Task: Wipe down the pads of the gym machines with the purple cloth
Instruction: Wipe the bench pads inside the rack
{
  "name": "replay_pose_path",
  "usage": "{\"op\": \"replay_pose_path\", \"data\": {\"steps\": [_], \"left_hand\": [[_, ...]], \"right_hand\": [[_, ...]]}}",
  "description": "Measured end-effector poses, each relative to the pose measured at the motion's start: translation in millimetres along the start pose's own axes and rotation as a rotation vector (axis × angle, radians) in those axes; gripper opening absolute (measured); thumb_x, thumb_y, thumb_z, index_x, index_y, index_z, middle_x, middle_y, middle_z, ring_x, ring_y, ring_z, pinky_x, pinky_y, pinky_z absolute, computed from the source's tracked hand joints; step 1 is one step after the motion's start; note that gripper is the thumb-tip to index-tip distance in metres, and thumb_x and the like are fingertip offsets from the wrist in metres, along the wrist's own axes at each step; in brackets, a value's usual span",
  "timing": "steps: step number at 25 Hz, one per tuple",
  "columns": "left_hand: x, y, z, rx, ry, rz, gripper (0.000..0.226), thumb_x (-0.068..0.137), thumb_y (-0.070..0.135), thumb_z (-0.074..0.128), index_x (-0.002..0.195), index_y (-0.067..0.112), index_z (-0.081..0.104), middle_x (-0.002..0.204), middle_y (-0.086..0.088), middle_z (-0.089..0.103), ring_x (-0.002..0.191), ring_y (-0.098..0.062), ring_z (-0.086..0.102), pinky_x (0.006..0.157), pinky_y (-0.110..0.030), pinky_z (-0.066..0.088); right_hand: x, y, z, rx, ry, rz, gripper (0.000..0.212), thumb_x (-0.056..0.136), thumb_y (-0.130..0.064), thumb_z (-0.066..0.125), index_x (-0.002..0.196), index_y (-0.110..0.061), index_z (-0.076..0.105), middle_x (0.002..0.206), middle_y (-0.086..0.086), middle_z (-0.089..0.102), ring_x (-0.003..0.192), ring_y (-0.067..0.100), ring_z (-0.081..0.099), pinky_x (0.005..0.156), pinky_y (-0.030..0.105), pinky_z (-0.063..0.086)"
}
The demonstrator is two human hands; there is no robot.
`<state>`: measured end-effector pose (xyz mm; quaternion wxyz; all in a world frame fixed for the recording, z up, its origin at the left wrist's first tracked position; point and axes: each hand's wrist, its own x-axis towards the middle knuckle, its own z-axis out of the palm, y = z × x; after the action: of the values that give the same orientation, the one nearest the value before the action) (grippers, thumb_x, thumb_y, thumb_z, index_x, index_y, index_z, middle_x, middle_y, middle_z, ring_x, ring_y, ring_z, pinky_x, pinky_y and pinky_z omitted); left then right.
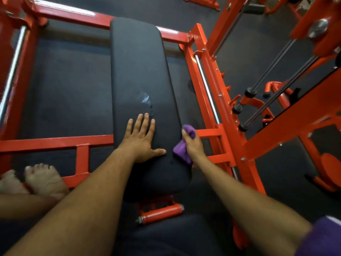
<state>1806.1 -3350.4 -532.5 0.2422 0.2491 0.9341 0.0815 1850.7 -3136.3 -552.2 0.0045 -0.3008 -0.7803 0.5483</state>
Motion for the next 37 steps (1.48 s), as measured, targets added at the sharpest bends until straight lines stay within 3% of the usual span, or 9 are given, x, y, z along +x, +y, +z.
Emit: {"op": "replay_pose_path", "data": {"steps": [2, 6, 9, 14, 20, 23, 27, 33, 37], "left_hand": [[-1.6, -1.6, 1.2, -0.017, -0.016, 0.035, 0.116, 0.088, 0.087, 0.035, 0.159, 0.019, -0.027, 0.163, -0.008, -0.040, 0.148, -0.024, -0.040, 0.122, -0.050, -0.023], [-4.2, -26.6, -4.9, 0.016, 0.051, 0.136, 0.103, 0.093, 0.082, 0.032, 0.161, 0.027, -0.022, 0.166, -0.001, -0.034, 0.150, -0.014, -0.034, 0.126, -0.040, -0.016], [-2.5, -33.5, -1.4, 0.044, 0.086, 0.147, 0.100, 0.092, 0.084, 0.025, 0.160, 0.028, -0.023, 0.164, 0.002, -0.036, 0.150, -0.014, -0.034, 0.127, -0.040, -0.014], [-5.3, -32.0, -2.3, 0.010, 0.070, 0.174, 0.098, 0.096, 0.078, 0.033, 0.162, 0.026, -0.019, 0.166, 0.001, -0.032, 0.152, -0.014, -0.031, 0.127, -0.040, -0.014], [-19.6, -58.3, -1.1, -0.049, 0.156, 0.040, 0.098, 0.098, 0.076, 0.030, 0.161, 0.021, -0.022, 0.164, 0.003, -0.036, 0.149, -0.012, -0.036, 0.127, -0.043, -0.015], [-14.0, -64.0, 6.0, -0.075, 0.201, 0.044, 0.103, 0.090, 0.083, 0.020, 0.161, 0.020, -0.020, 0.164, 0.004, -0.035, 0.148, -0.011, -0.038, 0.126, -0.040, -0.017], [-9.3, -60.7, 12.3, -0.150, 0.294, -0.015, 0.093, 0.084, 0.066, -0.009, 0.161, 0.015, -0.016, 0.164, 0.000, -0.034, 0.146, -0.012, -0.041, 0.121, -0.031, -0.023], [-8.8, -59.7, 12.9, -0.148, 0.299, -0.030, 0.084, 0.089, 0.055, -0.013, 0.161, 0.012, -0.016, 0.166, -0.005, -0.031, 0.151, -0.016, -0.033, 0.125, -0.034, -0.018], [-8.0, -60.6, 15.4, -0.156, 0.319, -0.033, 0.081, 0.093, 0.054, -0.007, 0.162, 0.012, -0.013, 0.167, -0.005, -0.028, 0.154, -0.017, -0.028, 0.128, -0.037, -0.011]], "right_hand": [[15.9, -8.1, 2.9, -0.038, 0.011, -0.033, 0.024, 0.100, -0.024, 0.062, 0.122, -0.013, 0.063, 0.103, 0.002, 0.066, 0.087, 0.009, 0.058, 0.077, 0.017, 0.047], [-35.2, 30.2, -16.6, -0.172, 0.043, 0.031, 0.062, 0.083, -0.077, 0.059, 0.123, -0.029, 0.059, 0.080, 0.000, 0.065, 0.072, 0.018, 0.060, 0.070, 0.034, 0.049], [-64.7, 55.1, -28.3, -0.180, 0.064, 0.072, 0.029, 0.097, -0.052, 0.060, 0.112, -0.028, 0.061, 0.087, 0.001, 0.066, 0.085, 0.022, 0.063, 0.082, 0.038, 0.050], [6.5, -4.0, 3.5, -0.240, 0.084, -0.045, 0.025, 0.099, -0.043, 0.059, 0.113, -0.022, 0.059, 0.101, 0.007, 0.067, 0.097, 0.027, 0.064, 0.081, 0.035, 0.047], [42.6, -92.7, -0.8, -0.431, -0.005, -0.588, 0.073, 0.087, -0.032, 0.079, 0.146, -0.016, 0.039, 0.141, 0.001, 0.049, 0.121, 0.009, 0.049, 0.099, 0.017, 0.041], [96.2, -124.6, 48.5, -0.624, -0.111, -0.743, 0.076, 0.084, -0.047, 0.072, 0.145, -0.012, 0.043, 0.142, 0.010, 0.049, 0.124, 0.020, 0.049, 0.108, 0.031, 0.041], [120.6, -123.3, 133.9, -1.050, -0.022, -0.708, 0.072, 0.085, -0.073, 0.044, 0.144, -0.032, 0.050, 0.145, 0.003, 0.051, 0.137, 0.029, 0.044, 0.115, 0.061, 0.030], [24.4, -54.3, 47.8, -1.011, -0.266, -0.941, 0.087, 0.063, -0.036, 0.063, 0.148, -0.027, 0.050, 0.156, 0.008, 0.043, 0.143, 0.031, 0.040, 0.120, 0.050, 0.019], [-30.4, -18.6, 22.9, -0.986, -0.313, -0.951, 0.081, 0.071, -0.042, 0.065, 0.149, -0.030, 0.047, 0.157, 0.004, 0.041, 0.145, 0.027, 0.037, 0.120, 0.052, 0.022]]}}
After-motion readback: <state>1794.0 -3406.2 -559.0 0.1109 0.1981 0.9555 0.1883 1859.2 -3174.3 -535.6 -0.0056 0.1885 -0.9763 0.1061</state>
